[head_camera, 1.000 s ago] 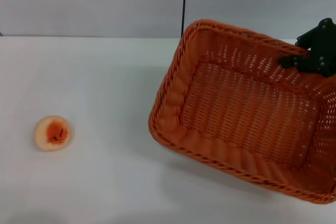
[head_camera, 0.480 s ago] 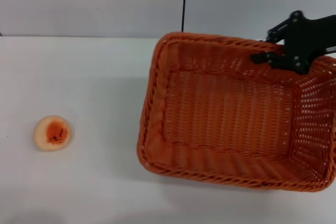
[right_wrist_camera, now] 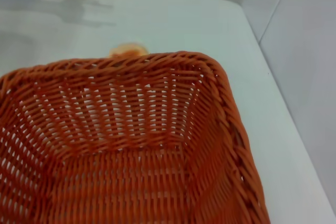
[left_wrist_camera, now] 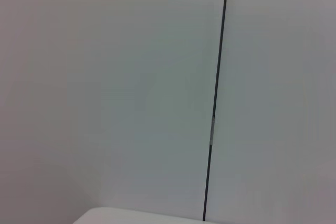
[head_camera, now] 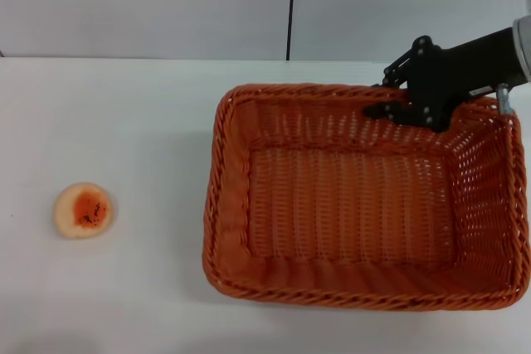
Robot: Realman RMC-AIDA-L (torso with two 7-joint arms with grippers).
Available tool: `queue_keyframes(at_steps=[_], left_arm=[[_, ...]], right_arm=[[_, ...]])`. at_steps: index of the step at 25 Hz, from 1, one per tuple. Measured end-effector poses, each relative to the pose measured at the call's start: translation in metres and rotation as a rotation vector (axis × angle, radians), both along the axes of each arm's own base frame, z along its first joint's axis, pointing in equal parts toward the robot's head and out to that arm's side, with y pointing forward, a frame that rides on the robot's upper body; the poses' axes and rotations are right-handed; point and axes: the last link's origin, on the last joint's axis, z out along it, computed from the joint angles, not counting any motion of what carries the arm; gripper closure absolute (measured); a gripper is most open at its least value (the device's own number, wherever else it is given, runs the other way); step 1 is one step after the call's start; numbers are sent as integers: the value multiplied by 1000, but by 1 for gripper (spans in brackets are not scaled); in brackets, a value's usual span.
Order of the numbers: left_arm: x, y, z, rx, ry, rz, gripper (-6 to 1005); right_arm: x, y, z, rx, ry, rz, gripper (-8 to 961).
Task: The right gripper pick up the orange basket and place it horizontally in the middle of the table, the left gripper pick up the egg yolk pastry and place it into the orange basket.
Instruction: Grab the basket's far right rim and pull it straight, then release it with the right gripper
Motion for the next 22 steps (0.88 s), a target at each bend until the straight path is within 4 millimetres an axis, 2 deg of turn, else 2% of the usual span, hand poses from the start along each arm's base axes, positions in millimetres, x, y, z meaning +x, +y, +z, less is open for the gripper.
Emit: queue_keyframes(at_steps=[7, 22], left_arm=[[0, 1, 0, 0, 0, -4, 188], [2, 8, 1, -1, 1, -20, 189]], right_arm=[[0, 2, -2, 12, 26, -23, 790], [-23, 7, -32, 2, 51, 2, 789]])
